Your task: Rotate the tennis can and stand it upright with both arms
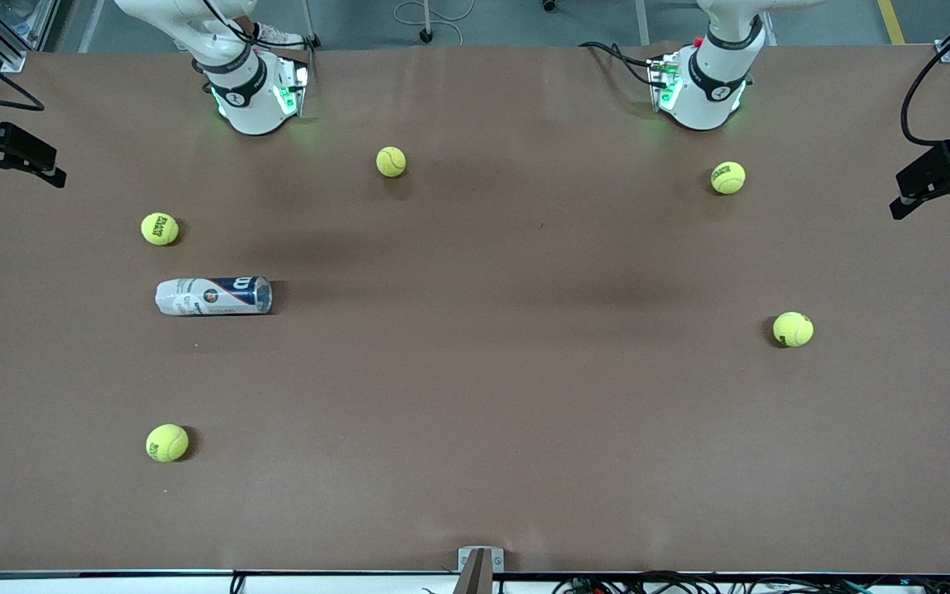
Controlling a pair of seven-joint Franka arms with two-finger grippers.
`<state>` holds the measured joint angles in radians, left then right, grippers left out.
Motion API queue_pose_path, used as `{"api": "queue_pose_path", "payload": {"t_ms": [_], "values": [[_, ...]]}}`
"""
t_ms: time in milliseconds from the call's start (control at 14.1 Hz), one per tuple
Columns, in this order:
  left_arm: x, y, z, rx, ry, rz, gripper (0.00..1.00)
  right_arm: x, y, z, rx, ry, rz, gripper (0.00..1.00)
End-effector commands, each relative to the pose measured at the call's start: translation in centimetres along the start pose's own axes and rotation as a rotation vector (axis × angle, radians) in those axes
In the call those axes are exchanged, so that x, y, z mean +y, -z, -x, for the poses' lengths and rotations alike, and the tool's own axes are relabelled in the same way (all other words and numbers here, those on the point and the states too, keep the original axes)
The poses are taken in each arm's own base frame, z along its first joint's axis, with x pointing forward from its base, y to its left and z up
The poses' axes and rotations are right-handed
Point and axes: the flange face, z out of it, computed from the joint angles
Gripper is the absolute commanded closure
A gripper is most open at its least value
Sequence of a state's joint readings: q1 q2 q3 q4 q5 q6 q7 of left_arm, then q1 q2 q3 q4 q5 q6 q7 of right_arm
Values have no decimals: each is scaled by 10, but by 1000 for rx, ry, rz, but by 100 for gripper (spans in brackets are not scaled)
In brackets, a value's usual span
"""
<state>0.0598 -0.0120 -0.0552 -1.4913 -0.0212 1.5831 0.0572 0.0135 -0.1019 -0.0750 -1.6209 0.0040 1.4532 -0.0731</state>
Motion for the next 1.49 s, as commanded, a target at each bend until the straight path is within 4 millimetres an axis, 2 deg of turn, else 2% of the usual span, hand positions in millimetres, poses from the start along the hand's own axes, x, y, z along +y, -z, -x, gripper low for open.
{"api": "queue_pose_path", "payload": {"t_ms": [0, 354, 567, 709, 850, 1063, 1205, 1417], "values": [[-6, 4, -1, -3, -16, -8, 0, -1, 5, 6, 17, 16, -23, 0], [-5, 6, 0, 2, -6, -1, 0, -1, 7, 7, 15, 20, -20, 0], [-5, 6, 0, 1, 0, 0, 0, -1, 20, 6, 41, 17, -11, 0], [-3, 5, -1, -1, 0, 0, 0, 1, 9, -6, 28, 12, -4, 0], [-2, 5, -1, 0, -1, -3, 0, 6, -15, -25, -3, -1, -1, 0], [4, 4, -2, 2, 6, -6, 0, 17, -39, -48, -8, -10, 6, 0], [5, 0, -3, -6, 22, -4, 0, 32, -58, -72, -10, -20, 76, 0], [3, 1, -3, -4, 27, -1, 0, 43, -61, -72, -13, -103, 126, 0]]}}
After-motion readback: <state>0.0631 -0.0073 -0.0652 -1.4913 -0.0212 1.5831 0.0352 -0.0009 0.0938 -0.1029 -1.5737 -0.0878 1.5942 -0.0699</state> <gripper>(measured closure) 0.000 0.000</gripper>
